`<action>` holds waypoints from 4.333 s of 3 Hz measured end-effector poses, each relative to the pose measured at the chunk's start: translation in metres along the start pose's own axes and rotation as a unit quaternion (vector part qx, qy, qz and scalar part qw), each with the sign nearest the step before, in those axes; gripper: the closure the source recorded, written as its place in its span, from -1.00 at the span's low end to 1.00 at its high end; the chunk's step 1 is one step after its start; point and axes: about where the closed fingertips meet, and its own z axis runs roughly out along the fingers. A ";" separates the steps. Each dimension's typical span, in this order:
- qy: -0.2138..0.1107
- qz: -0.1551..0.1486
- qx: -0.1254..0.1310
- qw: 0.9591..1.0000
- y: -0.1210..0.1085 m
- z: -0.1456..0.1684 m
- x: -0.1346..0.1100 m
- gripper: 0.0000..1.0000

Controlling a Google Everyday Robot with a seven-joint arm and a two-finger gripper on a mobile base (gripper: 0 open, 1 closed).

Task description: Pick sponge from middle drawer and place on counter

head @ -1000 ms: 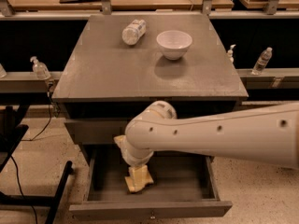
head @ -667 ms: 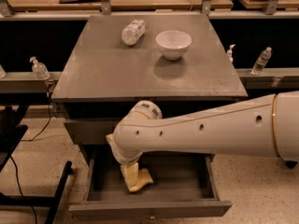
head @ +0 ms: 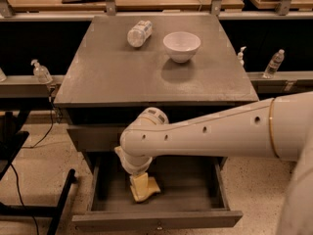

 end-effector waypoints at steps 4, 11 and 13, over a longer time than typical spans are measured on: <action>-0.049 -0.004 0.021 0.999 0.051 0.053 0.051 -1.00; -0.085 0.112 0.009 0.990 0.041 0.083 0.080 -0.60; -0.111 0.119 0.028 0.986 0.056 0.121 0.094 -0.44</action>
Offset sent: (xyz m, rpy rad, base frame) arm -0.0125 -0.0701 -0.0880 0.2090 -0.0654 0.0815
